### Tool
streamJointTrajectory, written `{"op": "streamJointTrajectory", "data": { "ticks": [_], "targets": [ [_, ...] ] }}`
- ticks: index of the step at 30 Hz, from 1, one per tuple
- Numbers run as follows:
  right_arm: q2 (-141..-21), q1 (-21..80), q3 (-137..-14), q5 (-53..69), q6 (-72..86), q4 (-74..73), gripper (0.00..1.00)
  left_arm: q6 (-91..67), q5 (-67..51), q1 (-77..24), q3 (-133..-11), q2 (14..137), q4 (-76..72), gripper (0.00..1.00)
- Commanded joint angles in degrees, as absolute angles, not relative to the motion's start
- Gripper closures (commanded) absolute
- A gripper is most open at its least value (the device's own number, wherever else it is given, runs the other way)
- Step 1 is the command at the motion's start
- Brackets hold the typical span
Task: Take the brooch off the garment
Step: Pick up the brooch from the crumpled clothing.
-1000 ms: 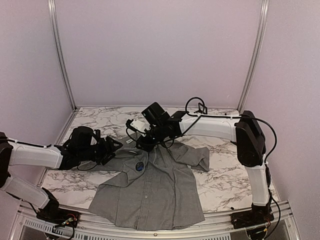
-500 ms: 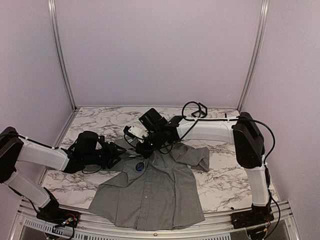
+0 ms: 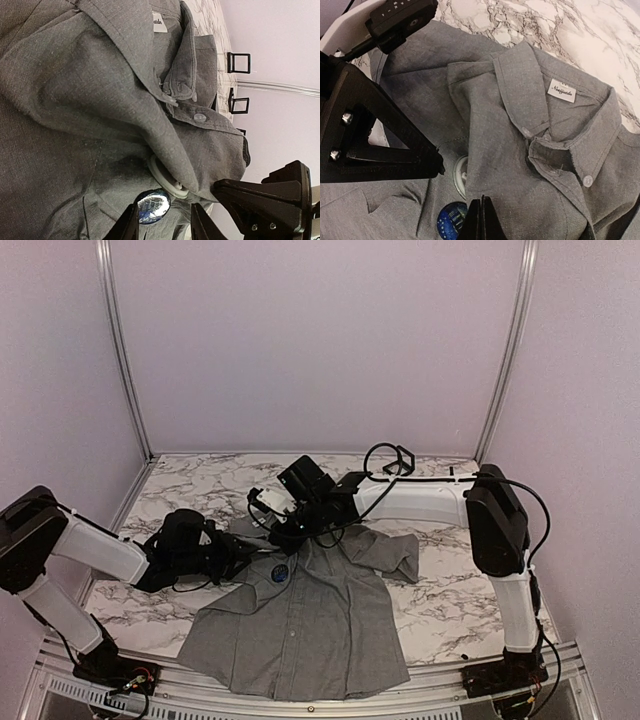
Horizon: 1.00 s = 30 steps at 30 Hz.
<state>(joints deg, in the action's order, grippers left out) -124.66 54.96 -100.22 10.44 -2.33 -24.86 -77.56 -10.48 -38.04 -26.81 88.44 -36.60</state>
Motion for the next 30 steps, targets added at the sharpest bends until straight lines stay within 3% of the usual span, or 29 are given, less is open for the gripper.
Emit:
{"op": "streamJointTrajectory", "data": {
  "ticks": [1, 12, 30],
  "targets": [
    [-125.08, 55.28, -100.52, 10.46, -1.15, -23.91, 1.0, -79.08, -10.71, -38.56, -27.28, 90.75, -39.58, 0.64],
    [-124.59, 55.29, -100.3, 10.06, -1.06, -24.17, 1.0, -81.23, -11.17, -39.11, -28.9, 94.74, -42.82, 0.67],
    [-124.66, 55.29, -100.31, 9.33, -1.33, -24.35, 1.0, -80.9, -10.29, -39.18, -28.89, 91.51, -40.05, 0.67]
  ]
}}
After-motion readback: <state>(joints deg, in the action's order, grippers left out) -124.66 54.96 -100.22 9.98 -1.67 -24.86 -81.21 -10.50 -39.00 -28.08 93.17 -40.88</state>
